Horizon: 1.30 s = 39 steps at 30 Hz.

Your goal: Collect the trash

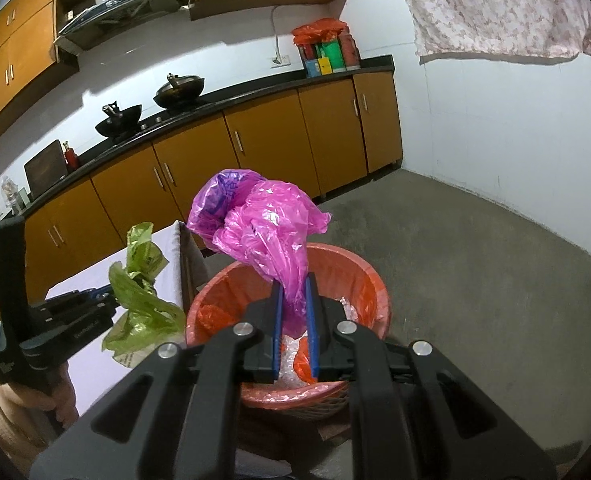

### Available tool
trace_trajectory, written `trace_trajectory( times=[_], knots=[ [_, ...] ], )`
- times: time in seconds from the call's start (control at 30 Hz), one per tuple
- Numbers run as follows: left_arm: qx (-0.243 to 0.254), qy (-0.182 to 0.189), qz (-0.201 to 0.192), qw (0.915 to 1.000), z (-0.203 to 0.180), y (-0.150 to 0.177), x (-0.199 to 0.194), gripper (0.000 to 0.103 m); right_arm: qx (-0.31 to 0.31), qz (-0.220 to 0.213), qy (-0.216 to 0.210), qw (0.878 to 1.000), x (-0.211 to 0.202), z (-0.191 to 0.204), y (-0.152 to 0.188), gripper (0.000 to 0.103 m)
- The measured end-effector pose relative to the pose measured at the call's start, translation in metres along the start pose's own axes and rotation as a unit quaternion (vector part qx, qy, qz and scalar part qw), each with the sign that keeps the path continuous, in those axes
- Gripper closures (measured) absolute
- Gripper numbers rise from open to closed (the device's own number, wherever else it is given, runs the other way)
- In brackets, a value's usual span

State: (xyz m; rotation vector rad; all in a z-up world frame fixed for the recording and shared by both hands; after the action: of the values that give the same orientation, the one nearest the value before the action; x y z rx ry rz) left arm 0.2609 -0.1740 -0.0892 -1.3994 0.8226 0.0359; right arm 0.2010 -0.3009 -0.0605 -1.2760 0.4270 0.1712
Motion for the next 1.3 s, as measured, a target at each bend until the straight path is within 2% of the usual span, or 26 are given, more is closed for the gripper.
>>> trace_trajectory(
  times=[0.6, 0.67, 0.7, 0.73, 0.8, 0.87, 0.9, 0.97, 1.0, 1.07, 1.17, 1.3],
  knots=[
    [0.021, 0.015, 0.037, 0.999, -0.026, 0.018, 0.048, 0.088, 0.032, 0.01, 0.008, 0.999, 0.046, -0.013, -0.003, 0.091],
    [0.021, 0.012, 0.046, 0.9987, -0.026, 0.021, 0.055, 0.087, 0.031, 0.01, 0.007, 0.999, 0.055, -0.01, -0.006, 0.09],
    [0.02, 0.007, 0.049, 0.9986, -0.025, 0.022, 0.058, 0.083, 0.031, 0.014, 0.006, 0.999, 0.062, -0.009, -0.007, 0.089],
    [0.016, 0.004, 0.054, 0.9984, -0.023, 0.024, 0.062, 0.08, 0.037, 0.019, 0.005, 0.999, 0.068, -0.009, -0.007, 0.086],
    [0.008, 0.003, 0.059, 0.9982, -0.02, 0.026, 0.064, 0.066, 0.057, 0.03, -0.006, 0.998, 0.077, -0.009, -0.004, 0.08],
    [0.005, -0.001, 0.057, 0.9984, -0.016, 0.028, 0.063, 0.058, 0.063, 0.03, -0.005, 0.998, 0.079, -0.011, -0.001, 0.064],
    [0.005, -0.004, 0.056, 0.9984, -0.013, 0.03, 0.061, 0.057, 0.058, 0.027, -0.002, 0.998, 0.077, -0.011, 0.0, 0.061],
    [0.002, -0.008, 0.057, 0.9983, -0.007, 0.033, 0.058, 0.056, 0.051, 0.024, 0.004, 0.998, 0.072, -0.013, 0.003, 0.047],
    [-0.001, -0.009, 0.057, 0.9983, -0.005, 0.034, 0.056, 0.056, 0.049, 0.023, 0.007, 0.998, 0.069, -0.014, 0.005, 0.044],
    [-0.007, -0.012, 0.051, 0.9986, 0.001, 0.035, 0.047, 0.052, 0.04, 0.023, 0.014, 0.999, 0.061, -0.015, 0.009, 0.029],
    [-0.008, -0.023, 0.027, 0.9993, 0.01, 0.032, 0.027, 0.034, 0.015, 0.009, 0.033, 0.999, 0.044, -0.014, 0.011, 0.015],
    [-0.011, -0.038, -0.021, 0.999, 0.025, 0.023, -0.011, 0.01, -0.02, -0.026, 0.056, 0.998, 0.015, -0.006, 0.009, 0.007]
  ],
)
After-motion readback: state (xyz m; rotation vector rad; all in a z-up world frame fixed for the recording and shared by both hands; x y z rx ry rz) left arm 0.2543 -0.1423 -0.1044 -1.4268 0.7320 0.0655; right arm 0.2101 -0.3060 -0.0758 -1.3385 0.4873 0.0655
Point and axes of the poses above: each gripper's, at about its wrist camera, not at the fingertips, and x roughly the way its jaws point, z to its left, y to its underside, the point moved 9 cm from there along x, roughly the way its jaws point, and after that the axes turned 6 degrees about -z, right-handed, at the moved point
